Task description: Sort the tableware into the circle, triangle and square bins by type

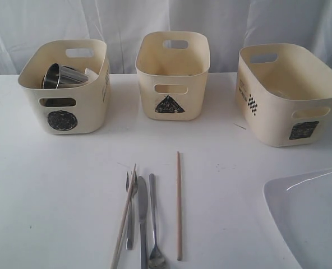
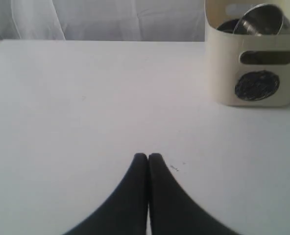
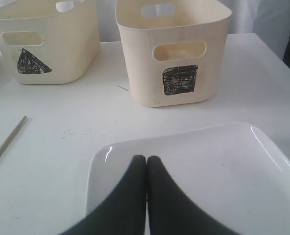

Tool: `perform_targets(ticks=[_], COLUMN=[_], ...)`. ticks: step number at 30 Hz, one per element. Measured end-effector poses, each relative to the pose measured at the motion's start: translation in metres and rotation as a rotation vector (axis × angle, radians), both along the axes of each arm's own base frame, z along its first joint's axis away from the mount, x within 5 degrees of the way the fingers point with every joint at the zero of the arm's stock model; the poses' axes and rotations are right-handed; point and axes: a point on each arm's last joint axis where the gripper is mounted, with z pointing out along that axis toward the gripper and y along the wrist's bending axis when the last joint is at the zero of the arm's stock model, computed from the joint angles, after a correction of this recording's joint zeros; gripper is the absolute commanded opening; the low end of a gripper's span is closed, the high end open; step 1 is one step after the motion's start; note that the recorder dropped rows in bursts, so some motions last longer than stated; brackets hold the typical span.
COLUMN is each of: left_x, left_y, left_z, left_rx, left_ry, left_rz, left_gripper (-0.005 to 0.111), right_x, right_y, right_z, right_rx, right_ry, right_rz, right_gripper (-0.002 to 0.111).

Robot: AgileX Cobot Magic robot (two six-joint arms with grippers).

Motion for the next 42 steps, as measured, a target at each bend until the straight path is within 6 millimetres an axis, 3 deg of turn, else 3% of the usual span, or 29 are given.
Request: perform_targets(ticks=[3,7,12,27,42], left_x=[-0.001,-0.005,-0.013,-0.016,-0.017], left_y=[0.001,-0.001,-0.005,-0.015,-0.016], left_z=[-0.014,-0.038,-0.051,-0.05,-0.05], left_rx=[0.061,-0.02,-0.01,-0.014,-0.014], left_ry=[0.027,0.07,0.176,0.143,0.143], left_rz=[-0.008,0.003,-0.033,-0.215,-0.225], left_gripper=[0.0,0.0,0.0,0.0,0.0], right_x=[0.0,0.0,0.0,0.0,0.0], right_y=[0.0,0.0,0.0,0.0,0.0], right_z=[0.0,0.0,0.0,0.0,0.0], right_rx=[0.0,0.0,0.0,0.0,0.0], right_ry=[0.0,0.0,0.0,0.0,0.0], right_rz=[0.0,0.0,0.0,0.0,0.0], right_gripper=[0.0,0.0,0.0,0.0,0.0])
